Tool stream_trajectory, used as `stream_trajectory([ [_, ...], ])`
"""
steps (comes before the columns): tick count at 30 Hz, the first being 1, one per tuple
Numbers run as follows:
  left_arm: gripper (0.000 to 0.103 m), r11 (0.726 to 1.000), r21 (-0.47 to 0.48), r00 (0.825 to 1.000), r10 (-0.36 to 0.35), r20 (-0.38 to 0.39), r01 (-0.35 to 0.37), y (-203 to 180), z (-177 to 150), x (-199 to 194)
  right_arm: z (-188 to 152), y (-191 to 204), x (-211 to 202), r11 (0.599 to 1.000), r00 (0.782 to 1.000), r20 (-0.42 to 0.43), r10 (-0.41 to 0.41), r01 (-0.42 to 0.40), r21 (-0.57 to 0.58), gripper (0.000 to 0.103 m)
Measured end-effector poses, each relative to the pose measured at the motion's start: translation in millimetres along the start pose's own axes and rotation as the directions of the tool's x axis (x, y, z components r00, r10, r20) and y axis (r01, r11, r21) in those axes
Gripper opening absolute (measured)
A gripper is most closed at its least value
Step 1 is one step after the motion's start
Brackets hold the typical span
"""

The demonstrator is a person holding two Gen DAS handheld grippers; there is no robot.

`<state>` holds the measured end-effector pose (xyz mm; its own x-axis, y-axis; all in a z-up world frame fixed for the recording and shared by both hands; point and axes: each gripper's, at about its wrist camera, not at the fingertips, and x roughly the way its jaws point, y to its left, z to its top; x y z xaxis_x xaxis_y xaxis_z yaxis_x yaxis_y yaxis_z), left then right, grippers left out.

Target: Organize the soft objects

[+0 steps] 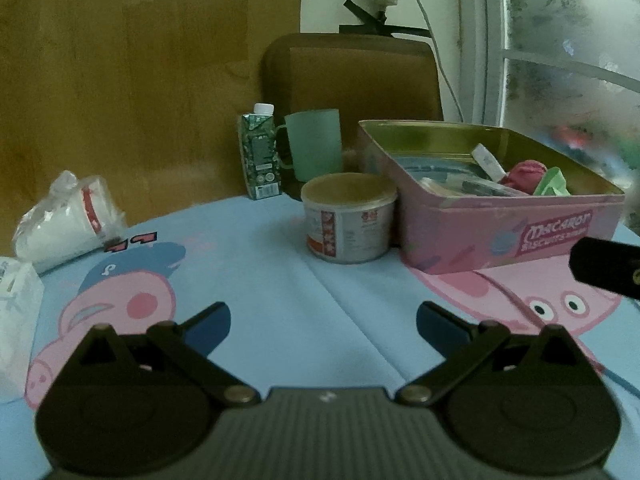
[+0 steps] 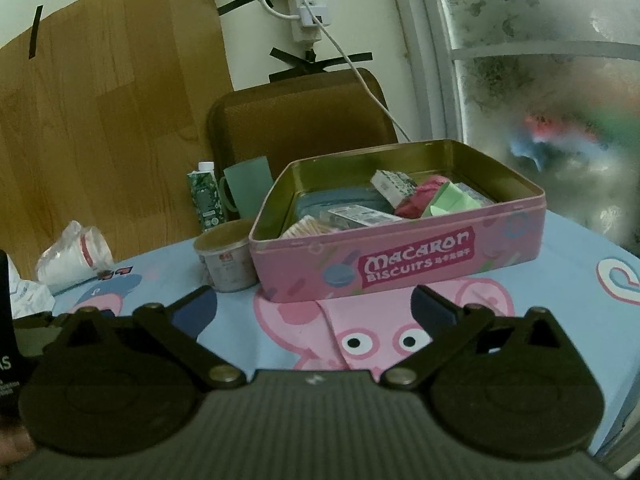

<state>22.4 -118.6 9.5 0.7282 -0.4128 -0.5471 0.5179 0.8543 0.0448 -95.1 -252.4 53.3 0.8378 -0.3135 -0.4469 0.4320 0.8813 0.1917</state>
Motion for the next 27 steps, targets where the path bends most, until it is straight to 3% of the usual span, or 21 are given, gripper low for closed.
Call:
stream_trajectory([
  [16, 0.103, 1.0, 0.001, 1.0, 0.029, 0.004, -0.029, 3.7, 1.3, 3.4, -1.2, -3.7, 8.9, 1.0, 1.0, -0.015, 0.011, -0.011, 0.006, 0.103],
  [27, 0.103, 0.996, 0.024, 0.996, 0.09, -0.009, -0.09, 2.1, 2.4, 6.1, -0.3, -12.0, 16.6, 0.999, 1.0, -0.005, 0.002, -0.001, 0.041, 0.103],
])
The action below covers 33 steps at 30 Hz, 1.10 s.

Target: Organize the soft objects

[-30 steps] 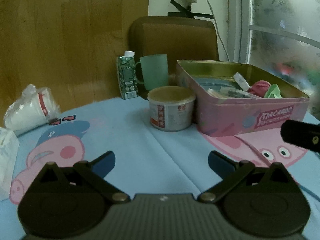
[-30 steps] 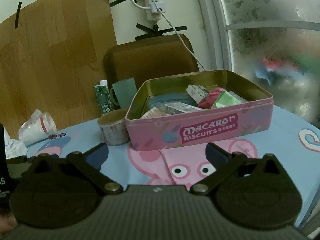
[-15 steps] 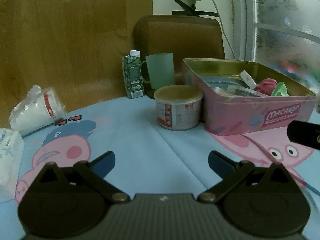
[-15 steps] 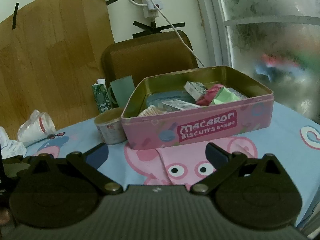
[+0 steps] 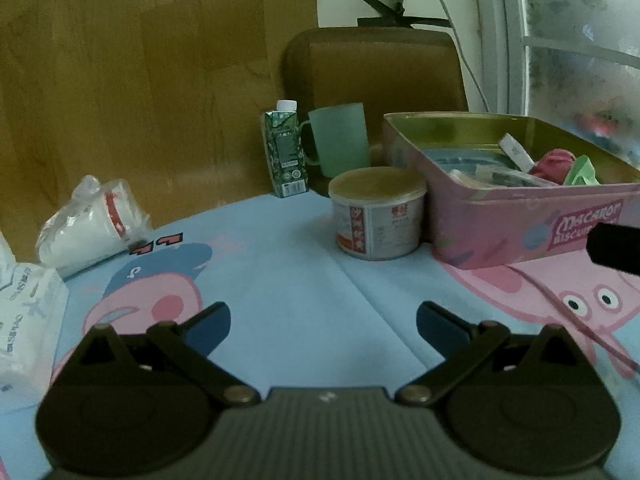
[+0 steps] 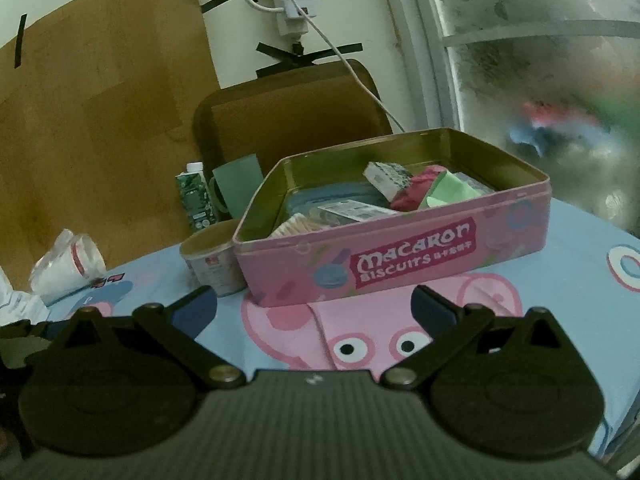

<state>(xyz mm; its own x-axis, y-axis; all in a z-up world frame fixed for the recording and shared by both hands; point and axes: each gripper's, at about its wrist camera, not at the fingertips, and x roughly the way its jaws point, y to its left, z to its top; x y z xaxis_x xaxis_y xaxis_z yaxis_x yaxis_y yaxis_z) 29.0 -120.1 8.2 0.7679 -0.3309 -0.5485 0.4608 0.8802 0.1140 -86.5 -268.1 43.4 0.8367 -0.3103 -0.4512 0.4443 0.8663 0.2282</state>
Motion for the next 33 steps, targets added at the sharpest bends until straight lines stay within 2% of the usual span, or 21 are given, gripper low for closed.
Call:
stream_trajectory([
  [10, 0.103, 1.0, 0.002, 1.0, 0.025, 0.007, -0.025, 1.1, 0.3, -2.7, 1.8, 0.2, -0.5, 1.0, 1.0, 0.005, -0.003, 0.003, 0.0, 0.103],
  [33, 0.103, 1.0, 0.021, 1.0, 0.009, -0.017, -0.009, 1.0, -1.5, -0.4, 1.1, 2.0, -1.2, 1.0, 1.0, -0.003, 0.003, -0.003, -0.004, 0.103],
])
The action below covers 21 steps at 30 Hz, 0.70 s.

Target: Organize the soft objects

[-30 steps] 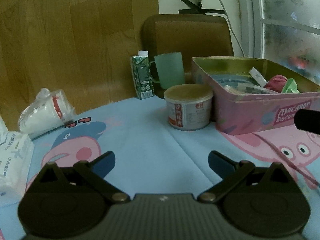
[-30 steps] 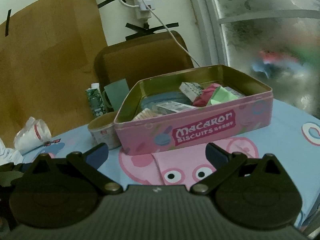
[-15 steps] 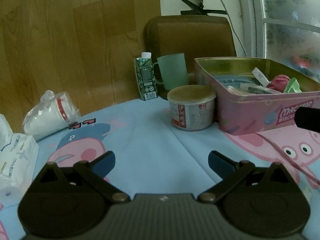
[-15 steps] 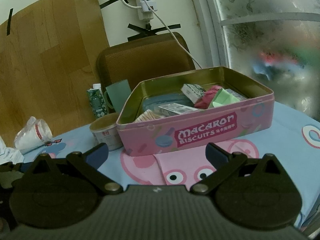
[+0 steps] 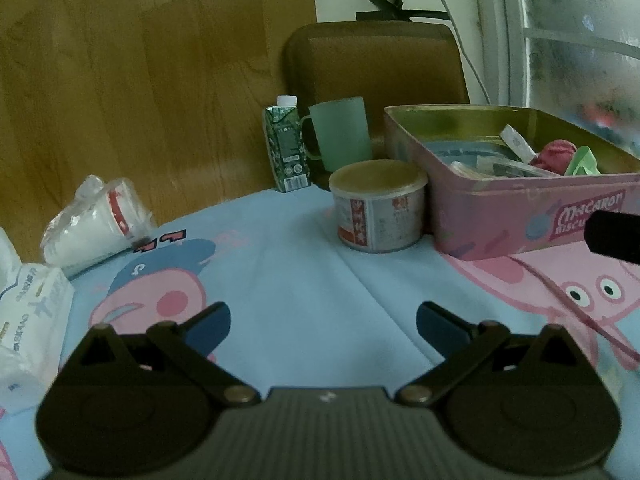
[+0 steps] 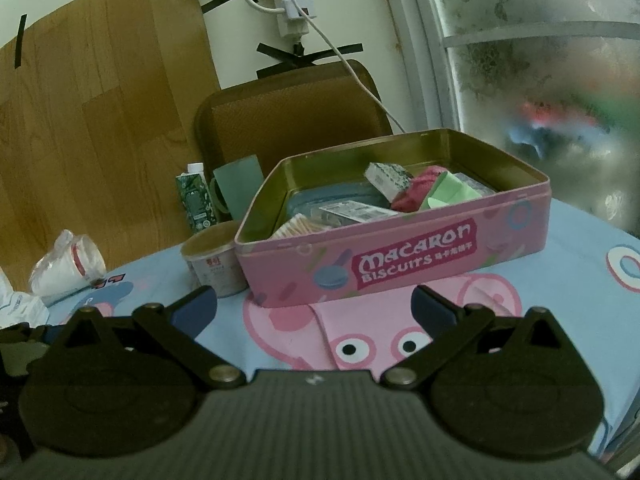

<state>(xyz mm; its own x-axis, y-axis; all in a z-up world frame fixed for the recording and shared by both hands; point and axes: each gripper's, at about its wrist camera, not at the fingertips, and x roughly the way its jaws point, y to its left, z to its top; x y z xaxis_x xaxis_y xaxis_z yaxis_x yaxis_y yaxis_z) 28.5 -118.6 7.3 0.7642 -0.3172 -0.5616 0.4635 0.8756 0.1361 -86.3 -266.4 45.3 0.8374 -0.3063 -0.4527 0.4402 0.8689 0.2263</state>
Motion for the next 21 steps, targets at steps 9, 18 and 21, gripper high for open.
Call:
stream_trajectory([
  [9, 0.103, 1.0, 0.015, 1.0, -0.003, -0.017, 0.004, -2.4, -1.5, 2.7, -1.0, -1.4, 1.4, 1.0, 1.0, -0.006, 0.002, -0.002, 0.004, 0.103],
  [18, 0.103, 0.999, 0.038, 0.999, -0.005, -0.044, 0.007, -5.6, -4.5, 7.2, -1.5, -1.7, 1.9, 1.0, 1.0, -0.009, 0.004, -0.004, 0.007, 0.103],
  [21, 0.103, 0.999, 0.049, 0.998, -0.01, -0.055, 0.012, -7.4, -5.8, 9.2, -2.0, -2.6, 2.4, 1.0, 1.0, -0.011, 0.006, -0.006, 0.007, 0.103],
])
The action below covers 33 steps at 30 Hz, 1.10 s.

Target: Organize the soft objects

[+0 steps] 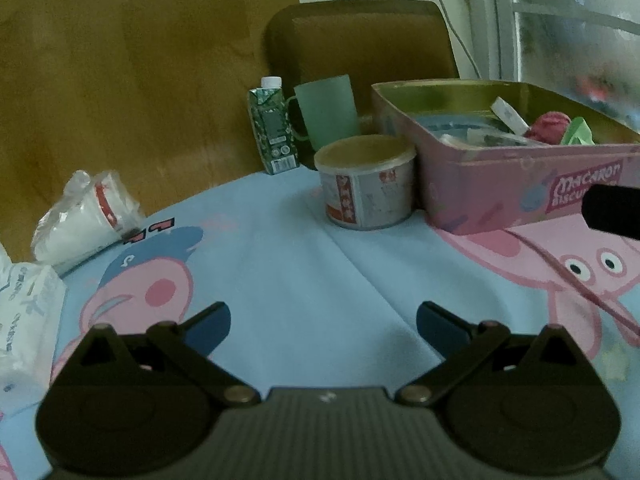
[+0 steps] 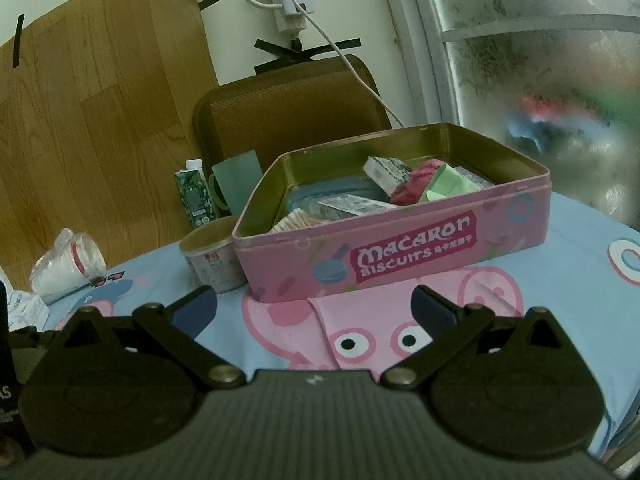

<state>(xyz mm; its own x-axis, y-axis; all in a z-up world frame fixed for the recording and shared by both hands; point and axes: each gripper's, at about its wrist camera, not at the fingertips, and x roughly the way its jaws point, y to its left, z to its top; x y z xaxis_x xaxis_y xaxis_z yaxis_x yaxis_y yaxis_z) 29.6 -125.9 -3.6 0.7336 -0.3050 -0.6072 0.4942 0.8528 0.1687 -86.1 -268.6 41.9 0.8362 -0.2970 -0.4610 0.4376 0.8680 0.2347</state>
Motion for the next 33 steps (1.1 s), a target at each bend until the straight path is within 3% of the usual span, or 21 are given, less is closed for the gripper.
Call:
stream_trajectory([
  [10, 0.103, 1.0, 0.02, 1.0, -0.008, -0.027, 0.009, -3.0, -2.1, 4.5, -1.8, -2.8, 2.0, 1.0, 1.0, -0.006, 0.001, -0.001, 0.006, 0.103],
  [33, 0.103, 1.0, 0.026, 1.0, -0.011, -0.007, 0.011, -4.8, -0.7, -0.5, -2.5, -5.0, 0.8, 1.0, 1.0, -0.017, 0.016, -0.016, -0.003, 0.103],
])
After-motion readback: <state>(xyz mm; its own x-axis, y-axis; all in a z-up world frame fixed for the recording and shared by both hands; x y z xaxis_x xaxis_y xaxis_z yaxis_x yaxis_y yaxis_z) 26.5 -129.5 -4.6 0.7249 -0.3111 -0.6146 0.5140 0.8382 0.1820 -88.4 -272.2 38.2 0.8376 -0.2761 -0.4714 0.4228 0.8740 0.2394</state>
